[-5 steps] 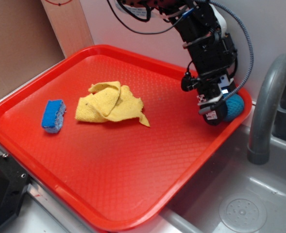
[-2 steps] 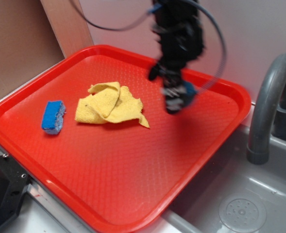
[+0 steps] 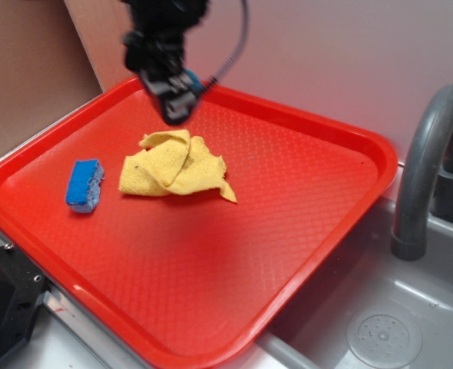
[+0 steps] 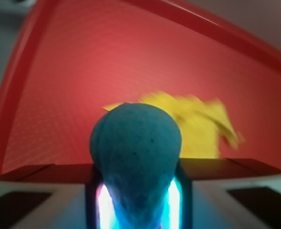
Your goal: Grab the blue ball.
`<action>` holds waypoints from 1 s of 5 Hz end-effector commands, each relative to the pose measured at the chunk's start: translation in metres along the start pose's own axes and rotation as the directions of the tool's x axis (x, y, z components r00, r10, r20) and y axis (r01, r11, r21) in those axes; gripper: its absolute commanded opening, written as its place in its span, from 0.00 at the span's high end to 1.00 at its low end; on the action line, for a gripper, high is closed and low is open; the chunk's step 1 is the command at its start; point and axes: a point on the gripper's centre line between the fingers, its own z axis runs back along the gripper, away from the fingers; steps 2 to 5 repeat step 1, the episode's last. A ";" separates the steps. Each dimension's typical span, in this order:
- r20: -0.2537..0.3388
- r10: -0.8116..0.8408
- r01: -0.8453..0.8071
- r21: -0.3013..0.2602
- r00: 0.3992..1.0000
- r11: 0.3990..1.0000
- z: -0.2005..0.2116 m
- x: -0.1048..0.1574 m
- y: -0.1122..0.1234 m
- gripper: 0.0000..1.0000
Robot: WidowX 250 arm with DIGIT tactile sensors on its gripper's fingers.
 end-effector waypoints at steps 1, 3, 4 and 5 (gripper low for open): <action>0.155 0.227 -0.215 -0.094 0.962 0.972 0.044 -0.006 -0.009 1.00; 0.155 0.227 -0.215 -0.094 0.962 0.972 0.044 -0.006 -0.009 1.00; 0.155 0.227 -0.215 -0.094 0.962 0.972 0.044 -0.006 -0.009 1.00; 0.155 0.227 -0.215 -0.094 0.962 0.972 0.044 -0.006 -0.009 1.00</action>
